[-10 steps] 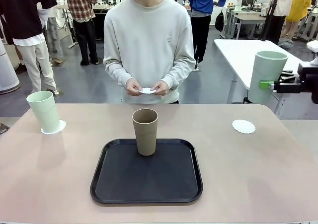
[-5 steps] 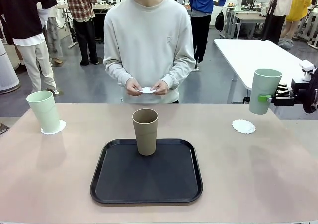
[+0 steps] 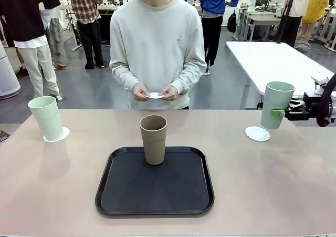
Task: Place coasters on the table and set cups on them.
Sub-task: Take one Reusable plastic cup from the Flat Tray and place it on a coaster set by the human.
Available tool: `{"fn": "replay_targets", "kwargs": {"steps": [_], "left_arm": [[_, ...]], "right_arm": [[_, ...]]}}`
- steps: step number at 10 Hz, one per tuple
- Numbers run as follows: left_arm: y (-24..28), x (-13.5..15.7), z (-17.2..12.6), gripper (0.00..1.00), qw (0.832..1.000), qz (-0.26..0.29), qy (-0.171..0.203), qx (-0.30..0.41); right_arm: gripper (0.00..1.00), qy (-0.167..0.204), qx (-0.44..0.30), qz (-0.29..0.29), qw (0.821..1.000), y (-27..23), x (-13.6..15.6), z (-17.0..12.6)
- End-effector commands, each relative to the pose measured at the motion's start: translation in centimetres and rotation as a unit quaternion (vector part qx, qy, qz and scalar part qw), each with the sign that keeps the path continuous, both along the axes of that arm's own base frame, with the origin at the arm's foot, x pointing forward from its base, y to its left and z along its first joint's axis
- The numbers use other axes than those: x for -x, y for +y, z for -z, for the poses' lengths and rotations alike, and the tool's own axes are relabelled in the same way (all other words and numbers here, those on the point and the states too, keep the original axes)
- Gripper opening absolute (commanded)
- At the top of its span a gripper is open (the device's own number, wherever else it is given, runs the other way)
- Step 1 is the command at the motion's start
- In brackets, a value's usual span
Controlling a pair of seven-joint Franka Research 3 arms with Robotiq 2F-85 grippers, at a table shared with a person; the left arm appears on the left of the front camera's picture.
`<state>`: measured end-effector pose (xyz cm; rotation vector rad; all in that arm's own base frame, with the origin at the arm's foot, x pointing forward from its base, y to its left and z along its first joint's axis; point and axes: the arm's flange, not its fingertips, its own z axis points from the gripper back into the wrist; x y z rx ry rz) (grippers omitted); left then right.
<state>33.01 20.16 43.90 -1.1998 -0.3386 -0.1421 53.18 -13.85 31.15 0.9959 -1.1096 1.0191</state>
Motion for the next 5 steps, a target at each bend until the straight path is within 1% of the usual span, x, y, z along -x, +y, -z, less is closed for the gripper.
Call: {"fn": "replay_targets", "kwargs": {"steps": [1, 4, 5], "left_arm": [[0.1, 0.0, -0.2, 1.0, 1.0, -0.004, -0.002, 0.005], [0.1, 0.0, -0.2, 1.0, 1.0, -0.004, -0.002, 0.005], [0.1, 0.0, -0.2, 1.0, 1.0, -0.004, -0.002, 0.005]], "right_arm": [[0.85, -0.002, 0.007, 0.005, 1.0, -0.1, -0.1, -0.2], [0.85, 0.0, 0.002, 0.002, 1.0, -0.1, 0.0, 0.0], [0.85, 0.005, -0.014, -0.03, 0.999, 0.3, -0.4, 1.0]]}}
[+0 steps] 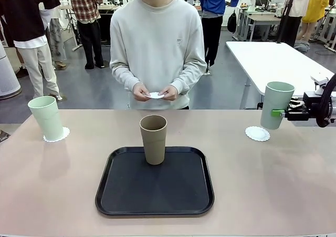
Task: Place coasters on the table and set cups on them.
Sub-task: Take one Reusable plastic cup from the Flat Tray and place it on a coaster set by the human.
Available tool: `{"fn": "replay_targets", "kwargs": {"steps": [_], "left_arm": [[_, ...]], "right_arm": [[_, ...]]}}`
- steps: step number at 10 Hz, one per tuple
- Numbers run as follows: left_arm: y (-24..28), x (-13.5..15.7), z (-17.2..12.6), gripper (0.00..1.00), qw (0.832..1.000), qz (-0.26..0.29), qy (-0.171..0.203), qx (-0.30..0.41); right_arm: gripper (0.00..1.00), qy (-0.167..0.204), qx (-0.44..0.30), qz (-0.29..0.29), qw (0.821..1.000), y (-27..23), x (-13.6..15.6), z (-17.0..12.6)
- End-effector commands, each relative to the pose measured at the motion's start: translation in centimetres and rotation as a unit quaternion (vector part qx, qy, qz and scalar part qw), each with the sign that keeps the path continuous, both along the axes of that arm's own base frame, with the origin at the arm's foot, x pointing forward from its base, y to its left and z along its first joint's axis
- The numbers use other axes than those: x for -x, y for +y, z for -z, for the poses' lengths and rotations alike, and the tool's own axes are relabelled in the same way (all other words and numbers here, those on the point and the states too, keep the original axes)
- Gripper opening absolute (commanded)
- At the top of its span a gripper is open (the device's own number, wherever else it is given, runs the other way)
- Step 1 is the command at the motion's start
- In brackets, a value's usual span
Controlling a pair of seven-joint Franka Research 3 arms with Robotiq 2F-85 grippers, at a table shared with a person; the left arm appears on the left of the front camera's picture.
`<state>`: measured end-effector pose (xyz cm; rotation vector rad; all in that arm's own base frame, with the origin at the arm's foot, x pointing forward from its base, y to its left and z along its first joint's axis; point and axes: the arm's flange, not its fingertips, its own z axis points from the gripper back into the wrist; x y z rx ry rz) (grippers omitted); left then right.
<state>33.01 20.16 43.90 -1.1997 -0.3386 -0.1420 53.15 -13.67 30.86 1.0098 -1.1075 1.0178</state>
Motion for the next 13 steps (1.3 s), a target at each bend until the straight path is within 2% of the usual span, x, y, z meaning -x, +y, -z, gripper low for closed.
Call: {"fn": "replay_targets", "kwargs": {"steps": [1, 3, 5, 13], "left_arm": [[0.1, 0.0, -0.2, 1.0, 1.0, -0.004, -0.002, 0.005], [0.1, 0.0, -0.2, 1.0, 1.0, -0.004, -0.002, 0.005], [0.1, 0.0, -0.2, 1.0, 1.0, -0.004, -0.002, 0.005], [0.1, 0.0, -0.2, 1.0, 1.0, -0.004, -0.002, 0.005]], "right_arm": [[0.85, -0.004, -0.015, -0.033, 0.999, 0.4, -1.2, 1.9], [0.85, -0.001, -0.03, -0.032, 0.999, 0.5, -2.9, 4.2], [0.85, 0.004, -0.033, -0.037, 0.999, 0.3, -3.4, 5.5], [0.85, -0.007, -0.039, -0.039, 0.998, 0.8, -4.9, 6.6]]}}
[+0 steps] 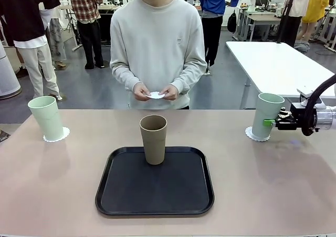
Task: Place coasters on the table and set cups on them.
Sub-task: Take one Reusable plastic cup from the Flat Tray and place it on a coaster set by the human.
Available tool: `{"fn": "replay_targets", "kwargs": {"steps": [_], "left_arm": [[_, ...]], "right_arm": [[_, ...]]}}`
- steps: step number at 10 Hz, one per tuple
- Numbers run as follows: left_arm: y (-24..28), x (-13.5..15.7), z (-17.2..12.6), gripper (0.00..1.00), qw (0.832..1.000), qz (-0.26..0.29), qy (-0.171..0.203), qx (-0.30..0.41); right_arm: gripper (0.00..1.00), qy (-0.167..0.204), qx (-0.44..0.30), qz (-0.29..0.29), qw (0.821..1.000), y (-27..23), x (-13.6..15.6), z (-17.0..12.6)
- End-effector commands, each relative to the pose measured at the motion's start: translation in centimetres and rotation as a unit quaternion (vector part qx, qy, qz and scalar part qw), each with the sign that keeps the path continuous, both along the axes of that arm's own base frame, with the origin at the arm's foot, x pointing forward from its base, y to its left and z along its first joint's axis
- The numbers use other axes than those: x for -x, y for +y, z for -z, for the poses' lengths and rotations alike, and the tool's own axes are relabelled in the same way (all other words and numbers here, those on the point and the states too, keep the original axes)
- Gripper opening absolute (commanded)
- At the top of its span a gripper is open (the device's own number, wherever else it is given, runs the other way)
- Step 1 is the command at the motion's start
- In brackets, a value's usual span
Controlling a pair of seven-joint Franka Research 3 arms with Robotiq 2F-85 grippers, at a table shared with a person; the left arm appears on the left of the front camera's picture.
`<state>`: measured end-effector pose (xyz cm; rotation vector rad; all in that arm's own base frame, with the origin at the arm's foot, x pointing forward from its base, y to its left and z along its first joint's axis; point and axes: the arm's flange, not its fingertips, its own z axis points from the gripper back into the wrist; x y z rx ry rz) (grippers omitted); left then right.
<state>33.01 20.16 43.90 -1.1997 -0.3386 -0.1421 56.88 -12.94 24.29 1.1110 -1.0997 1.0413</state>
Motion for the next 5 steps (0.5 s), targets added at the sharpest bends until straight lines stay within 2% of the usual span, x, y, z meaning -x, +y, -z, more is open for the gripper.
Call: {"fn": "replay_targets", "kwargs": {"steps": [1, 5], "left_arm": [[0.1, 0.0, -0.2, 1.0, 1.0, -0.004, -0.002, 0.005], [0.1, 0.0, -0.2, 1.0, 1.0, -0.004, -0.002, 0.005]], "right_arm": [[0.85, -0.017, -0.008, -0.003, 1.0, 0.5, -1.4, 0.0], [0.85, -0.022, 0.016, 0.006, 1.0, 1.2, -2.8, 0.6]]}}
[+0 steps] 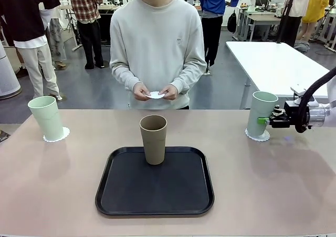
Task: Place coasters on the table and set cups on them.
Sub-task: Take one Reusable plastic cup from the Flat Tray and place it on a coaster set by the human.
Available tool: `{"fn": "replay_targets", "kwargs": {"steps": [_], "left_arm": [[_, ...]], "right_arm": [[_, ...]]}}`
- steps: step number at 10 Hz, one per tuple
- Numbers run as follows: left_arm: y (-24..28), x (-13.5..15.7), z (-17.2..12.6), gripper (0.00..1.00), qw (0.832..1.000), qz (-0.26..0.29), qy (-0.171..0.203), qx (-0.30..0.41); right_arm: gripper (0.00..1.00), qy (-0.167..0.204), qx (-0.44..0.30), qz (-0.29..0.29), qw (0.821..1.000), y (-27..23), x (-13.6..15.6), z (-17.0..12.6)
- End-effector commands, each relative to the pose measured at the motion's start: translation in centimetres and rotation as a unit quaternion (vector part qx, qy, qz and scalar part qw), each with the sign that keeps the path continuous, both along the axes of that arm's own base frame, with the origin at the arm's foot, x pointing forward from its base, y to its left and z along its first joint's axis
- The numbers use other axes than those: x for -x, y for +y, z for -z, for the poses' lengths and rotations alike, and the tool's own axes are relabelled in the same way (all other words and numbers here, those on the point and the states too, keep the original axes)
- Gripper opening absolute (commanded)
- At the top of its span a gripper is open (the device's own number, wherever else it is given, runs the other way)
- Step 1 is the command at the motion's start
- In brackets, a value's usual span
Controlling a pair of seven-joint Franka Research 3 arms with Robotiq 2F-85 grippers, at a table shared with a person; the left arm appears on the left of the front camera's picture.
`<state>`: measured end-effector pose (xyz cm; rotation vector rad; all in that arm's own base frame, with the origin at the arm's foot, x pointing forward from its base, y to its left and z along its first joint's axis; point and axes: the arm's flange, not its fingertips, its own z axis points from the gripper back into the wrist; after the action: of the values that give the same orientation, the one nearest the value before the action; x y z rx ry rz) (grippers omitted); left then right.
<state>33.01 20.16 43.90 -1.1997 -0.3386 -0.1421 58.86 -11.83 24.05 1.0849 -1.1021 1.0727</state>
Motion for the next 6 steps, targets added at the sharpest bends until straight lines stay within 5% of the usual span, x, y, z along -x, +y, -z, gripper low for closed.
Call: {"fn": "replay_targets", "kwargs": {"steps": [1, 6], "left_arm": [[0.07, 0.03, -0.23, 1.0, 1.0, -0.004, -0.002, 0.005], [0.07, 0.03, -0.23, 1.0, 1.0, -0.004, -0.002, 0.005]], "right_arm": [[0.85, -0.008, 0.007, 0.009, 1.0, -0.02, -0.72, 0.44], [0.85, -0.009, 0.023, 0.013, 1.0, -0.64, -0.38, 0.4]]}}
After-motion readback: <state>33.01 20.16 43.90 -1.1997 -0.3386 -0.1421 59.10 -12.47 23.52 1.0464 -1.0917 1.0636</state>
